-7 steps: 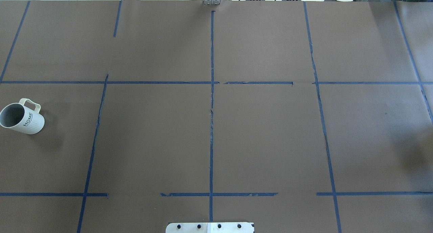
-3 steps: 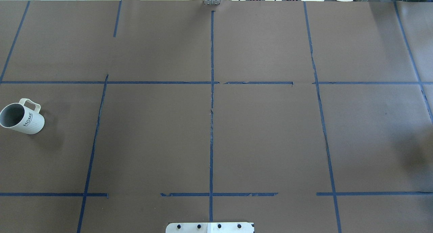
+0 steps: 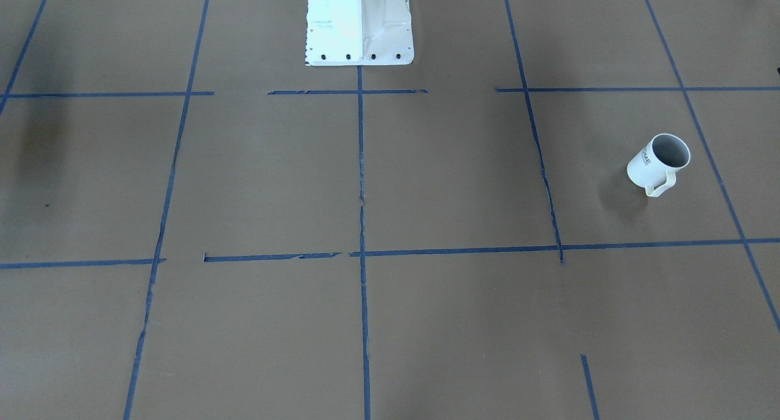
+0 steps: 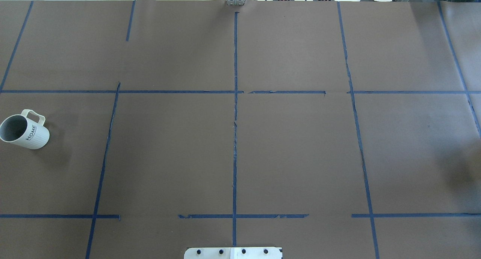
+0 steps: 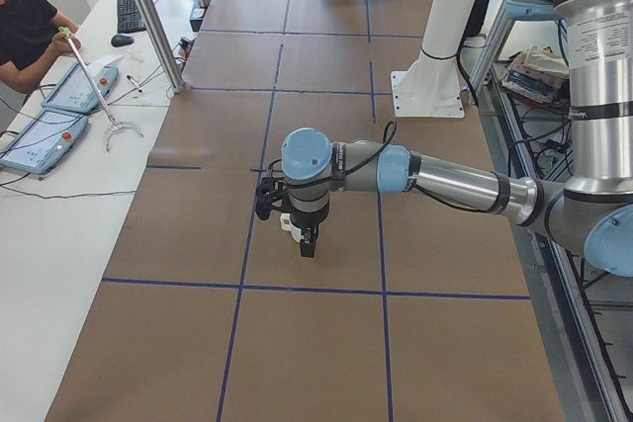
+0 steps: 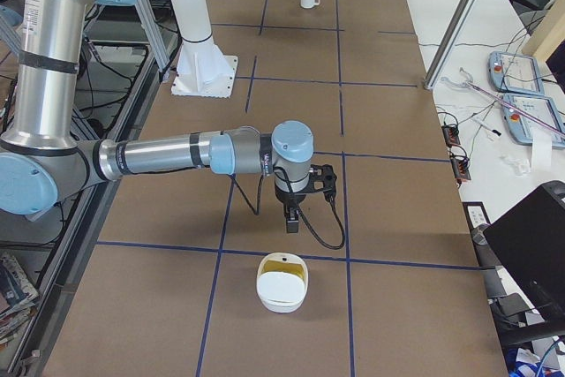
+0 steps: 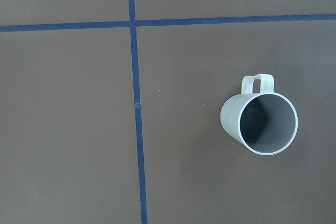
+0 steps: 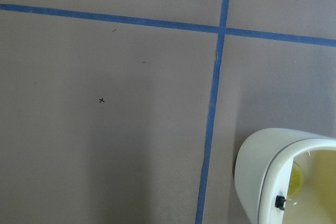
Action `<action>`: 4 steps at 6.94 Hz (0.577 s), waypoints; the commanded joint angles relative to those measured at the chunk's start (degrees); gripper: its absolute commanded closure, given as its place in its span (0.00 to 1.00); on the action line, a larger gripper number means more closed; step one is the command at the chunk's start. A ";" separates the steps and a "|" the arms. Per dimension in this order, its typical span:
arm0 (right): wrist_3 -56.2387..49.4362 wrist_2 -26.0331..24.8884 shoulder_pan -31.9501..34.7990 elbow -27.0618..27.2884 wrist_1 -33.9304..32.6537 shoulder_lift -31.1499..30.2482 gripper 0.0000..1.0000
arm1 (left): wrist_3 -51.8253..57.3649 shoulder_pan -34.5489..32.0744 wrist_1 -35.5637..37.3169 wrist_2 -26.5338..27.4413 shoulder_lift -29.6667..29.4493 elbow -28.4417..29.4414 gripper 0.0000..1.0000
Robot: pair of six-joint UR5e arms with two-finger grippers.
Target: Left arm hands cup to right arm to dump lemon
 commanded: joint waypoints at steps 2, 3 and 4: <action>0.00 0.00 0.00 0.11 0.00 0.00 0.00 | -0.03 0.01 0.00 -0.03 -0.11 -1.05 0.00; 0.00 0.00 0.00 0.11 0.00 0.00 0.00 | -0.03 0.01 0.00 -0.03 -0.11 -1.40 0.00; 0.00 0.00 0.00 0.20 0.00 0.00 0.00 | -0.03 0.01 0.00 -0.03 -0.20 -1.41 0.00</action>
